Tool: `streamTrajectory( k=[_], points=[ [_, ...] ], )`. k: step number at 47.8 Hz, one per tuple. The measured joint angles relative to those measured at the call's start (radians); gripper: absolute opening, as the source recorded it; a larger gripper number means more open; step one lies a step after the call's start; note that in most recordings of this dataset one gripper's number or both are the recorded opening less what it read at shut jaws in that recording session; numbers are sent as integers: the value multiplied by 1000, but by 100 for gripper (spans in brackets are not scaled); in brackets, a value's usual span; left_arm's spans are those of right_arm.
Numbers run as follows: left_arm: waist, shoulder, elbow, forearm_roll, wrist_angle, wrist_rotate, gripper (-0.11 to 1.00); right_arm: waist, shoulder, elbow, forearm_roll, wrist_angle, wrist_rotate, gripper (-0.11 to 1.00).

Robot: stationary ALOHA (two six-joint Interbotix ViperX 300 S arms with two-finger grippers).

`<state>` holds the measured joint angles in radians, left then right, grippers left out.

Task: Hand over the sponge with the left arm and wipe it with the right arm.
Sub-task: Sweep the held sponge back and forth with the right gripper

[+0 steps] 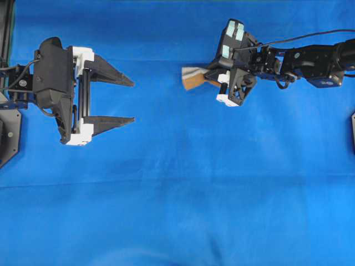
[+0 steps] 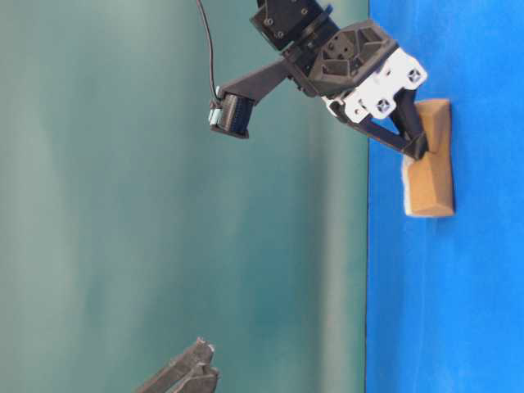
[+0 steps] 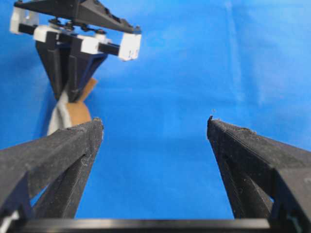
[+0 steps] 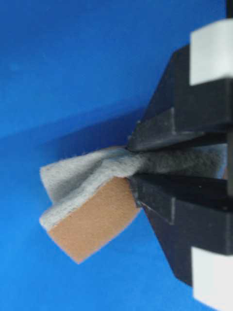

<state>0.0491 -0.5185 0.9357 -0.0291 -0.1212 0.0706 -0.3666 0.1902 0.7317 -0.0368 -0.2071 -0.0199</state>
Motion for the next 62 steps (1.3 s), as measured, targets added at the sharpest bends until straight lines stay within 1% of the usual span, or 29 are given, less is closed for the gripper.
streamTrajectory(
  k=[7, 11, 19, 31, 37, 43, 46, 52, 56, 62],
  points=[
    [0, -2, 0, 0, 0, -2, 91, 18, 0, 2, 2, 3, 12, 21],
    [0, 0, 0, 0, 0, 2, 90, 57, 0, 6, 8, 5, 14, 20],
    [0, 0, 0, 0, 0, 3, 90, 172, -2, 12, 34, 18, 44, 20],
    [0, -2, 0, 0, 2, 0, 90, 359, -9, -5, 40, 60, 114, 20],
    [0, 0, 0, 0, 2, 0, 91, 425, -9, -17, 40, 74, 132, 20],
    [0, 0, 0, 2, 2, 0, 90, 466, -8, -28, 40, 84, 138, 20],
    [0, 0, 0, 0, 2, 0, 90, 476, -9, -31, 40, 87, 137, 20],
    [0, 0, 0, 2, 0, 0, 91, 469, -8, -31, 40, 91, 137, 20],
    [0, 0, 0, 0, 0, 0, 90, 445, -9, -31, 40, 100, 130, 20],
    [0, 0, 0, 0, 2, 0, 91, 371, -21, -20, 26, 112, 118, 20]
  ],
)
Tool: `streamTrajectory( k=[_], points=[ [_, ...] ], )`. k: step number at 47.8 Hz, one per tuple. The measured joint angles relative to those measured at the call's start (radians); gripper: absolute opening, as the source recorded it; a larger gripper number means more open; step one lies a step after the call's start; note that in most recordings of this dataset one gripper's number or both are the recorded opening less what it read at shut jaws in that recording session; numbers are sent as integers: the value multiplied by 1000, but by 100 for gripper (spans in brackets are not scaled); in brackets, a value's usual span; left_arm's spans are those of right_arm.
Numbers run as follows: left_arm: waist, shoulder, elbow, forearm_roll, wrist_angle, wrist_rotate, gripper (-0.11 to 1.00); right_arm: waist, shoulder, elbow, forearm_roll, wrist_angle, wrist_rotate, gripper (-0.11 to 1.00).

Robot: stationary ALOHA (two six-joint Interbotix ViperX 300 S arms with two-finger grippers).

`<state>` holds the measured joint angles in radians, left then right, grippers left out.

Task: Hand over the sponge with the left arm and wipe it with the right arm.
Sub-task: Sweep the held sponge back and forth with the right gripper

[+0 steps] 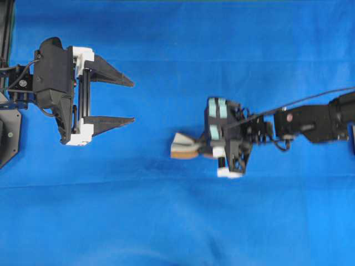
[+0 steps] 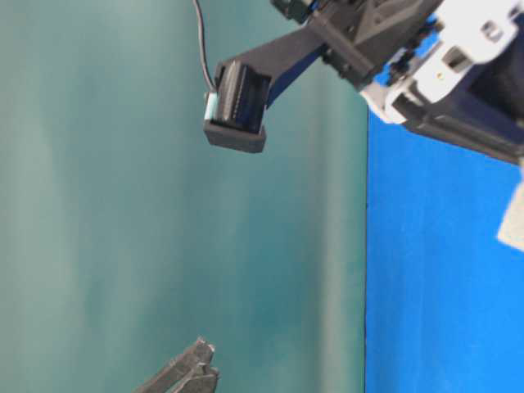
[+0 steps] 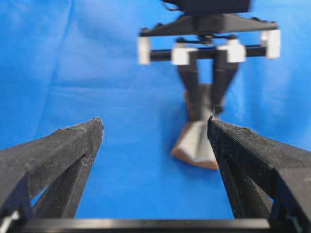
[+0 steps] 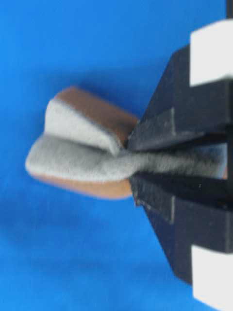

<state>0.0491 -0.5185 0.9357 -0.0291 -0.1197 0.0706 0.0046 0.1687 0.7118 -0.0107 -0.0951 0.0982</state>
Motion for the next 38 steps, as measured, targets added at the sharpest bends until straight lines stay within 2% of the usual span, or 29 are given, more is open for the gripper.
streamTrajectory(
  k=[12, 22, 30, 38],
  points=[
    [0, 0, 0, 0, 0, 0, 90, -222, -15, 17, -61, 0, -14, 20],
    [0, 0, 0, 0, 0, -3, 90, -336, -15, 17, -107, -28, -15, 20],
    [0, 0, 0, 0, -2, -3, 90, -357, -15, 17, -112, -35, -15, 20],
    [0, 0, 0, 0, 0, -2, 90, -301, -15, 18, -109, -37, 5, 20]
  ],
)
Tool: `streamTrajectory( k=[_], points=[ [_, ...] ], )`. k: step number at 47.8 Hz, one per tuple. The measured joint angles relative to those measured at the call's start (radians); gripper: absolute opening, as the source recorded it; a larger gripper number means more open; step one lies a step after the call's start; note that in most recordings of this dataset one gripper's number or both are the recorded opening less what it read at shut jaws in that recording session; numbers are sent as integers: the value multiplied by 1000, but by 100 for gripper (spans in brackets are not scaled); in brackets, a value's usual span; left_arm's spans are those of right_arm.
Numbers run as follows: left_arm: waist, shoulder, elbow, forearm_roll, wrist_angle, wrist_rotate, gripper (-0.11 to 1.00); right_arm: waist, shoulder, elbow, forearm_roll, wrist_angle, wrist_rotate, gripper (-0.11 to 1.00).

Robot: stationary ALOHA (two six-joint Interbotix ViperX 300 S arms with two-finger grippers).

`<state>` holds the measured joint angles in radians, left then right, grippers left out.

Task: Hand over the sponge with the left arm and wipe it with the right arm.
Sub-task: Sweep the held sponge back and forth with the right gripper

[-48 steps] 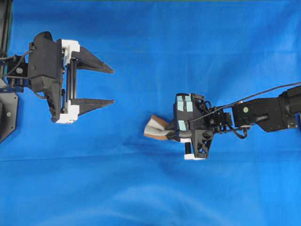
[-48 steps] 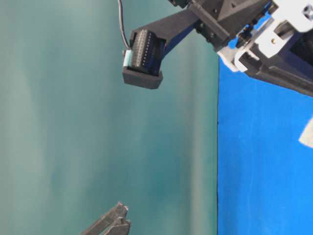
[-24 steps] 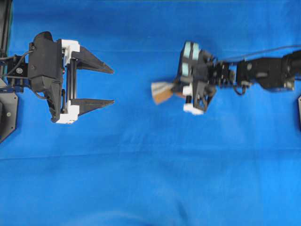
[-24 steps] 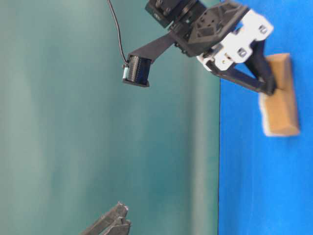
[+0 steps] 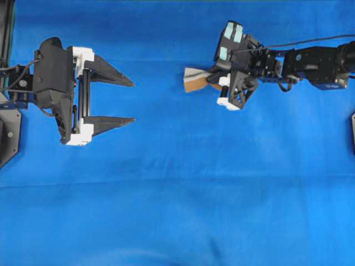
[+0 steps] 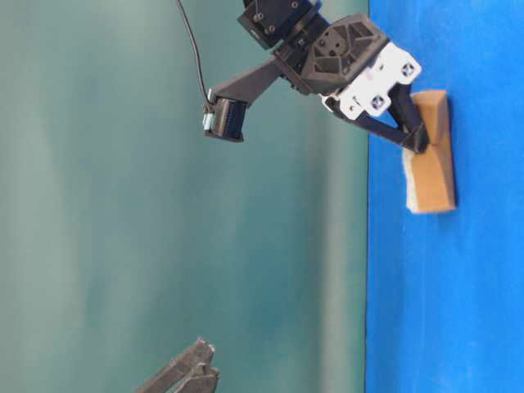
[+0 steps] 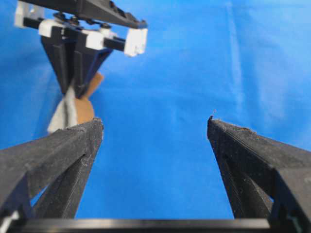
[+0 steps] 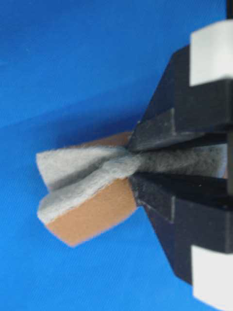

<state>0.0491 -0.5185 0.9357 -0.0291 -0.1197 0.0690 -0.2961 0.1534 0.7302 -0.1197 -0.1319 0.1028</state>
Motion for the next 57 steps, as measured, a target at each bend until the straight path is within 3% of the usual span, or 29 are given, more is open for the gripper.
streamTrajectory(
  k=[19, 27, 42, 57],
  points=[
    [0, 0, 0, 2, 0, 2, 90, 331, 0, 2, 55, 20, 75, 20],
    [0, 0, 0, 0, -2, 3, 90, 407, 0, -14, 58, 37, 103, 20],
    [0, 0, 0, 0, 0, 2, 90, 350, 0, -17, 43, 48, 94, 20],
    [0, 0, 0, 0, -2, 0, 90, 156, 0, -11, -8, 44, 92, 20]
  ],
)
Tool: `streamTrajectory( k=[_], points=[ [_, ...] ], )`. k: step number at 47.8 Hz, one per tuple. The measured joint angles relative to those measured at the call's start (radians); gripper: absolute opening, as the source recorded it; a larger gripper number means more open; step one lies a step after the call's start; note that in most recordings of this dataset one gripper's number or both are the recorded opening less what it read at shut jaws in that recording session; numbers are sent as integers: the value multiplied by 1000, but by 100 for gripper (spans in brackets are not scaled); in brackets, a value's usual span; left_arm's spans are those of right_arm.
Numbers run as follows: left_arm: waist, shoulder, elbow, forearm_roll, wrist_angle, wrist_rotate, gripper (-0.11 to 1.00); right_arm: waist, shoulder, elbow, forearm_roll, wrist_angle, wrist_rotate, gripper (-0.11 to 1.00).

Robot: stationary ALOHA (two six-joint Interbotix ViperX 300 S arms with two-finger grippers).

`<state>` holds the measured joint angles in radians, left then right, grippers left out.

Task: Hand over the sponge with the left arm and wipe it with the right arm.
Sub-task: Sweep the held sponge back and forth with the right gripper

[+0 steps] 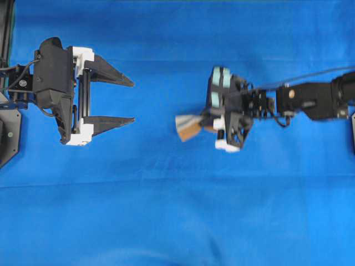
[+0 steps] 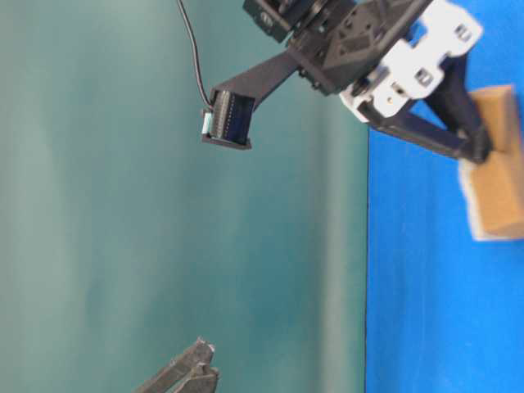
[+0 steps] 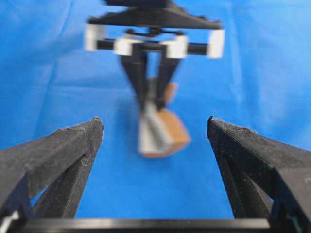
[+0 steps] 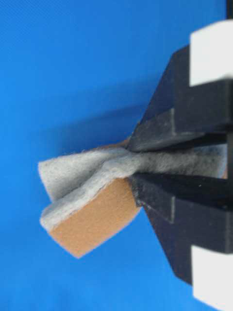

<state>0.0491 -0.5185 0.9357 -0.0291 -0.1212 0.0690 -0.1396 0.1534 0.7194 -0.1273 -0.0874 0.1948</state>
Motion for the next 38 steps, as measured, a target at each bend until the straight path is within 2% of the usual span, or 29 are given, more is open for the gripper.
streamTrajectory(
  k=[11, 38],
  points=[
    [0, 0, 0, 0, 0, -2, 90, -66, 0, 0, -23, -29, 0, 20],
    [0, 0, 0, 2, 0, 2, 90, -23, 0, 3, -23, -46, 2, 20]
  ],
)
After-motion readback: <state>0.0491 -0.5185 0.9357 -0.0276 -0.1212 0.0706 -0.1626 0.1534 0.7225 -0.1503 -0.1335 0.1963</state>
